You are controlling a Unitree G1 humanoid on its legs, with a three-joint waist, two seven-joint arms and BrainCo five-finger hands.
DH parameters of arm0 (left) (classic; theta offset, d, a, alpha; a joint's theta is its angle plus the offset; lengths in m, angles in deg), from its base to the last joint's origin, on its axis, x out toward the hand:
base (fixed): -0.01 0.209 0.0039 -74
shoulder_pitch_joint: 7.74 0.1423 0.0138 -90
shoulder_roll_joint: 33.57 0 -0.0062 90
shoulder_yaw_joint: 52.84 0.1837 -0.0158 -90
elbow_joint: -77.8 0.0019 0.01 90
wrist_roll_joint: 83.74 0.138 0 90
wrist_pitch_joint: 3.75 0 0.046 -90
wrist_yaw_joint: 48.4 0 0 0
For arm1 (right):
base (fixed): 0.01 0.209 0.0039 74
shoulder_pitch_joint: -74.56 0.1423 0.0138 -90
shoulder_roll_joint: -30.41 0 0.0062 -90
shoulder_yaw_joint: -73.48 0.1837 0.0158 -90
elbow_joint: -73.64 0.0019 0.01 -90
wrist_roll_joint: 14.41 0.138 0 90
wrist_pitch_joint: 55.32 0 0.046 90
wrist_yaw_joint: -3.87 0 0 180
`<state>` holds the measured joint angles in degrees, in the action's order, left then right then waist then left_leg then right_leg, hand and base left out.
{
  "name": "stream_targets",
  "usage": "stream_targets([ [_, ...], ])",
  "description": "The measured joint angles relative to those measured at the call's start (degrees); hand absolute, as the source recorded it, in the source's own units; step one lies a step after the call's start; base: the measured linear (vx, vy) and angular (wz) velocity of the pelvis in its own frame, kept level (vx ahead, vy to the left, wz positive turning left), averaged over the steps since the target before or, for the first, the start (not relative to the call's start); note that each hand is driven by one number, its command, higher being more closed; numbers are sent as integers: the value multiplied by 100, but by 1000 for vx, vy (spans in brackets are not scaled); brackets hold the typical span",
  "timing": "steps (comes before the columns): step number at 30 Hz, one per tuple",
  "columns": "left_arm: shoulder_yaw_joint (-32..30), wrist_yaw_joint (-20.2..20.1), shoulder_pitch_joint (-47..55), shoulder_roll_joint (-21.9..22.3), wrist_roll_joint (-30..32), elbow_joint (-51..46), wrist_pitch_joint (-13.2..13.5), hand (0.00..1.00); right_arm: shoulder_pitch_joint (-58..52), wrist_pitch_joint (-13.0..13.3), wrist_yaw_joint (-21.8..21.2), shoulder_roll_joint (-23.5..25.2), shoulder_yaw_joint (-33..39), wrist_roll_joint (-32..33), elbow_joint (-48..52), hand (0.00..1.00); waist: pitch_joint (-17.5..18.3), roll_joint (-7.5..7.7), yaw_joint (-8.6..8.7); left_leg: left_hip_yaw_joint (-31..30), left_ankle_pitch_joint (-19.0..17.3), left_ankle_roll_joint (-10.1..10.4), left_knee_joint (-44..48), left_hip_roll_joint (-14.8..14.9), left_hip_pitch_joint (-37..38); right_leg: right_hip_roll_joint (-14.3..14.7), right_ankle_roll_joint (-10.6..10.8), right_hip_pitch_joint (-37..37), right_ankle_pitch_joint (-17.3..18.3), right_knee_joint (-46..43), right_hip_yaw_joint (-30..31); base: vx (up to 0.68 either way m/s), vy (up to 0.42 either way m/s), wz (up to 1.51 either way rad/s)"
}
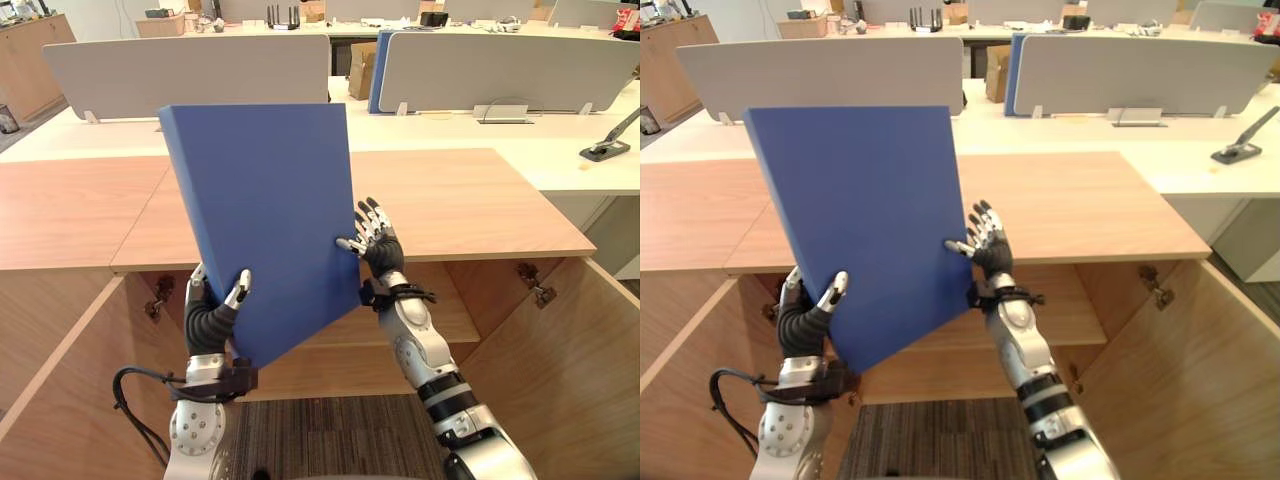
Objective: Walk over to the cabinet, pick up the folder, carry it to the office cabinet, place the folder inside the office cabinet, then close the office cabinet door
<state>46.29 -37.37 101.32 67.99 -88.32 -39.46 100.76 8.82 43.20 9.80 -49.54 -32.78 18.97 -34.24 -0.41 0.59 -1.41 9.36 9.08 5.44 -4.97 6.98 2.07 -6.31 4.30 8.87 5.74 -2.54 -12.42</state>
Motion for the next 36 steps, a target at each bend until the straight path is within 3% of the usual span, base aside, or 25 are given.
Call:
stream_targets([
  [12,312,56,1,-565,-255,-8,87,100,1612,-269,-1181,-1980,-1901,1252,-258,0,-15,27,-15,-15,16,0,-1,0,-21,2,0,-10,-1,-4,-10,0,0,0],
  [21,587,55,-12,-1219,-447,82,136,100,1988,-772,-1589,-2660,-2863,2598,-432,0,-4,24,-71,-50,88,9,0,10,-156,9,-3,-176,-3,-90,-10,0,0,0],
  [22,631,55,-45,-1231,-456,83,129,100,2030,-845,-1601,-2702,-2885,2645,-433,100,0,24,-90,-56,96,8,0,10,-155,8,-3,-178,-3,-105,-11,0,0,0],
  [26,687,56,-64,-1375,-517,85,127,100,2099,-963,-1661,-2827,-3088,2988,-438,100,3,21,-143,-81,134,0,0,12,-155,8,-7,-195,1,-164,-18,-29,10,2],
  [27,687,56,-68,-1409,-551,84,156,0,2098,-969,-1673,-2827,-3127,3082,-438,100,5,20,-149,-89,147,-5,0,13,-155,8,-8,-200,2,-181,-21,-65,17,4],
  [32,1050,-31,-68,-1697,-884,83,371,0,2109,-922,-1721,-2875,-3101,3184,-438,100,84,18,-215,-129,193,-10,-1,14,-190,4,-31,-248,18,-216,-31,-46,13,3],
  [34,1231,-238,-68,-1734,-1057,66,506,0,2111,-899,-1806,-2878,-3103,3183,-438,100,115,20,-235,-132,201,-10,-1,15,-200,3,-28,-266,16,-233,-30,0,0,0],
  [36,1517,-693,-68,-1815,-1182,-75,632,0,2111,-898,-1952,-2879,-3105,3175,-438,100,173,17,-262,-135,209,-4,-1,17,-200,2,-8,-271,3,-242,-30,0,0,0],
])
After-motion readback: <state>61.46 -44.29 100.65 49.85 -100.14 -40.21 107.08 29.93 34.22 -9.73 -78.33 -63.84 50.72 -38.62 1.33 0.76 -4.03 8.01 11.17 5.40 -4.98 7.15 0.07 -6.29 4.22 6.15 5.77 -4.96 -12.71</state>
